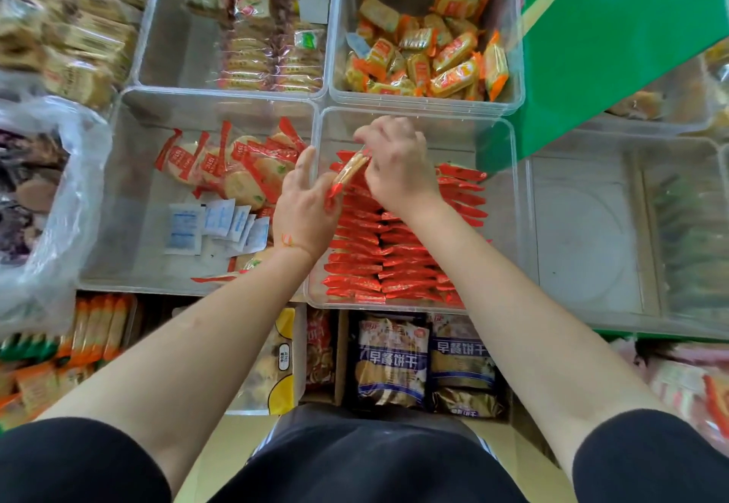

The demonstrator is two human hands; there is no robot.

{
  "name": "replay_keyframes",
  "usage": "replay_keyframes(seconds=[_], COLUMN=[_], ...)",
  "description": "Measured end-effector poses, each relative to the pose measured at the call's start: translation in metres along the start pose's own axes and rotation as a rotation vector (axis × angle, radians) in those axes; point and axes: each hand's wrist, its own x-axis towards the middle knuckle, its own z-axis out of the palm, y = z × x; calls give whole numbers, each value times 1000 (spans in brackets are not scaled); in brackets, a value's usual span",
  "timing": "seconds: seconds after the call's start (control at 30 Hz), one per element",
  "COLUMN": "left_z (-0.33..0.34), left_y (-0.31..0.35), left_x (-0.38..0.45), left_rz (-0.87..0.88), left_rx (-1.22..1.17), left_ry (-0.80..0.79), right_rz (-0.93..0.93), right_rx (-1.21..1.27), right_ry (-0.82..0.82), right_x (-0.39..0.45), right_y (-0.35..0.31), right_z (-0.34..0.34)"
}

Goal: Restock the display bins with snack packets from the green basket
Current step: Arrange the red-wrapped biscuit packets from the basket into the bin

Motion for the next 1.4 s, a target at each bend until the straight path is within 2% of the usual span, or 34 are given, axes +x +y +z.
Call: replay_keyframes(seconds=[0.1, 0.13, 0.2, 0.27, 0.37, 0.47, 0.67, 0.83, 0.97, 1.07, 1.17, 1.27, 1.4], left_z=[-1, -2, -4, -5, -5, -4, -4, -3, -3, -2, -2, -2, -4], left_y=[0, 0, 1, 3, 4, 3, 2, 3, 2, 2, 1, 1, 3], left_x=[1, 2, 2, 1, 1, 2, 2, 2, 2, 2, 2, 2, 2], left_rz=[-7, -2, 0, -19, -40, -40, -37, -33, -30, -26, -25, -30, -41], left_rx=[0, 0, 10, 21, 33, 54, 56, 43, 45, 44, 21, 19, 23], left_ry=[-4, -15, -40, -49, -67, -82, -82, -71, -74, -66, -62, -70, -78], right_rz=[-177, -198, -210, -136, 131, 338, 442, 385, 372, 325, 358, 427, 278], right_rx=[-189, -225, -256, -272, -136, 169, 172, 55, 55, 112, 104, 54, -84], right_ry=[-206, -213, -112, 30, 149, 70, -139, -179, -238, -166, -147, -226, -376], right_x=[-15, -19, -21, -17, -10, -1, 22, 23, 21, 19, 17, 22, 28], right_y=[-8, -7, -5, 0, 20, 35, 35, 35, 32, 25, 27, 34, 23], right_z=[11, 15, 14, 5, -11, -12, 13, 25, 35, 39, 44, 49, 49])
